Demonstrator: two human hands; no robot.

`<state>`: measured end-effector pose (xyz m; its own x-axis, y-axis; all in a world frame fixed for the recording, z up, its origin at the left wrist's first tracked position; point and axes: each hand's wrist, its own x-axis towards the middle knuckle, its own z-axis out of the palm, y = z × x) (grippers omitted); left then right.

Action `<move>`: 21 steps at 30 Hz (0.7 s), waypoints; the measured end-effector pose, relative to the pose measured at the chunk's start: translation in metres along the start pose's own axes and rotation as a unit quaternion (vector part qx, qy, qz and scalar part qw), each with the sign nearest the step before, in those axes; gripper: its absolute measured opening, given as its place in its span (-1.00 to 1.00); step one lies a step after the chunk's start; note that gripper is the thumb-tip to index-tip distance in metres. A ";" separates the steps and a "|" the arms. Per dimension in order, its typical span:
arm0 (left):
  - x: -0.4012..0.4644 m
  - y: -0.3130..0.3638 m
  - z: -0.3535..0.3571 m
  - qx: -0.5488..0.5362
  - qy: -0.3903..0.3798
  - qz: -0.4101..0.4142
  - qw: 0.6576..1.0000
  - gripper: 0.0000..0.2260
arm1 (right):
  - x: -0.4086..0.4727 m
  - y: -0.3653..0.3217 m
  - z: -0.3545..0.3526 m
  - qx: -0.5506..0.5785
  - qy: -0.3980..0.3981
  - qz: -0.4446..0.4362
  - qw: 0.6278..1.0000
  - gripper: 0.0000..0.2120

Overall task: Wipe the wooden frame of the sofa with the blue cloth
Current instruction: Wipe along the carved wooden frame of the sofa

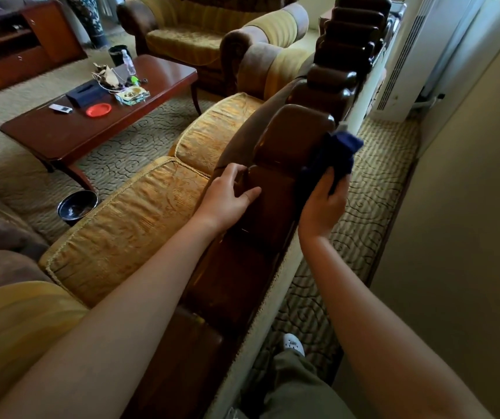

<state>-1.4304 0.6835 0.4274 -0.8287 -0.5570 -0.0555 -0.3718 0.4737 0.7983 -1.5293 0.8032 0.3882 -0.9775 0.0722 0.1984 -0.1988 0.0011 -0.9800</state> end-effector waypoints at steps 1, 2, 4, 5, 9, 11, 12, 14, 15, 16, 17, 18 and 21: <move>0.001 0.001 0.001 -0.001 0.003 0.003 1.000 -0.56 | -0.009 0.007 -0.005 -0.005 -0.003 0.022 1.000 -0.62; 0.001 0.001 0.002 -0.003 0.007 0.004 1.000 -0.57 | -0.020 0.015 -0.012 -0.010 -0.016 0.038 0.999 -0.67; -0.001 0.000 0.005 -0.003 0.014 0.003 1.000 -0.57 | -0.047 0.030 -0.025 -0.011 -0.056 0.065 0.996 -0.82; -0.001 -0.001 0.006 -0.001 0.017 0.003 1.000 -0.56 | -0.064 0.036 -0.031 -0.013 -0.076 0.078 0.994 -0.84; -0.002 -0.002 0.008 -0.007 0.018 0.000 1.000 -0.56 | -0.126 0.049 -0.050 -0.010 -0.118 0.108 0.987 -0.71; -0.001 -0.002 0.008 0.000 0.022 0.003 1.000 -0.55 | -0.132 0.046 -0.052 0.000 -0.125 0.099 0.987 -0.73; -0.001 -0.002 0.008 0.004 0.023 0.003 1.000 -0.54 | -0.127 0.043 -0.049 0.001 -0.126 0.088 0.988 -0.79; -0.001 -0.002 0.008 0.008 0.025 -0.001 1.000 -0.54 | -0.109 0.031 -0.040 0.003 -0.116 0.059 0.991 -0.84; -0.001 -0.003 0.008 0.007 0.024 -0.003 1.000 -0.54 | -0.096 0.027 -0.034 0.004 -0.101 0.052 0.994 -0.83; -0.001 -0.002 0.008 0.005 0.022 -0.006 1.000 -0.54 | -0.079 0.022 -0.029 0.003 -0.078 0.051 0.996 -0.84; 0.000 -0.002 0.007 0.002 0.019 -0.008 1.000 -0.54 | -0.060 0.019 -0.023 0.003 -0.053 0.055 0.997 -0.83; 0.000 -0.002 0.007 0.000 0.018 -0.010 1.000 -0.55 | -0.039 0.013 -0.016 0.003 -0.031 0.057 0.998 -0.80; 0.003 -0.002 0.007 -0.009 0.015 -0.017 1.000 -0.58 | 0.007 -0.006 0.001 -0.013 0.000 0.047 0.999 -0.73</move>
<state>-1.4349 0.6859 0.4216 -0.8034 -0.5919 -0.0649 -0.3915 0.4429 0.8066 -1.5355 0.8026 0.3956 -0.9916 0.0739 0.1063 -0.1052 0.0192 -0.9943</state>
